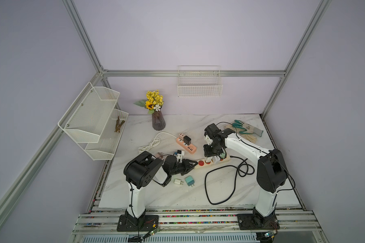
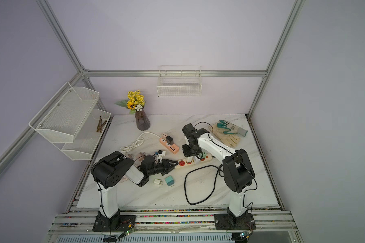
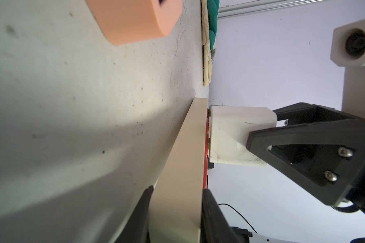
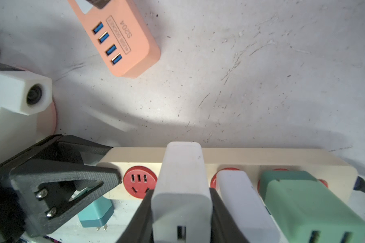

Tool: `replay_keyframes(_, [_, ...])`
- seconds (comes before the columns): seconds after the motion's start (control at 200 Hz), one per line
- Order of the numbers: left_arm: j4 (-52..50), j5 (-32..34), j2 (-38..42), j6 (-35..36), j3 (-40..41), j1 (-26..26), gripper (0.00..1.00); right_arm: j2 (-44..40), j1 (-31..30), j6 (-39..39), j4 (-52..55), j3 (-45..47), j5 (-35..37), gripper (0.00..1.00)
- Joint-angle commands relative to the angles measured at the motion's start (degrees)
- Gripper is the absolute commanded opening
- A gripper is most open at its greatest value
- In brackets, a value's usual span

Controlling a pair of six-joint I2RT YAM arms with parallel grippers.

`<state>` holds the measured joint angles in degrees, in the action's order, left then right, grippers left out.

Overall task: Pull the plug off the socket
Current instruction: Remove the plug from the socket, then place the plug at the center of the board.

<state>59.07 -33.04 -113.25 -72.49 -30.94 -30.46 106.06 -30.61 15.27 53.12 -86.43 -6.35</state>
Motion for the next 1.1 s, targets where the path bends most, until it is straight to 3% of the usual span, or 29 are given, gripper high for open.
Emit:
replay_keyframes(0.0, [-28.46,8.67,-2.69,4.02,2.97,1.08,0.0,-5.67,-3.34,-3.25,-2.39,-0.69,-1.37,0.0])
replay_keyframes(0.14, [-28.68,8.5,-4.42,3.64,2.82,1.01,0.0,-5.82,-7.2,-8.07,-3.82,-1.8,5.08,0.0])
replay_keyframes(0.23, [-26.99,7.5,-6.95,2.5,2.83,1.1,0.0,-7.43,-6.38,-5.38,-6.57,-3.32,11.82,0.0])
replay_keyframes(0.35, [-25.83,6.67,-8.62,1.86,2.83,1.19,0.0,-4.96,-0.15,1.15,-5.9,-8.64,-0.36,0.0])
replay_keyframes(0.48, [-26.41,7.19,-7.74,2.04,2.97,1.28,0.0,4.63,0.94,1.27,10.68,-20.64,2.02,0.0])
replay_keyframes(0.64, [-24.99,6.59,-8.3,1.91,3.06,1.27,0.0,-4.0,0.75,1.19,0.53,-7.9,1.53,0.0])
replay_keyframes(0.755, [-24.76,6.3,-7.7,2.32,2.97,1.28,0.0,-8.54,1.04,2.5,-3.55,-4.85,2.56,0.0])
replay_keyframes(0.855, [-25.4,6.48,-5.79,3.33,2.93,1.2,0.0,-9.42,1.98,2.62,-7.07,-2.83,4.06,0.0])
replay_keyframes(1.09, [-24.85,5.65,-3.81,4.64,2.82,1.1,0.0,-3.98,3.58,7.07,-21.6,-0.63,-3.1,0.0])
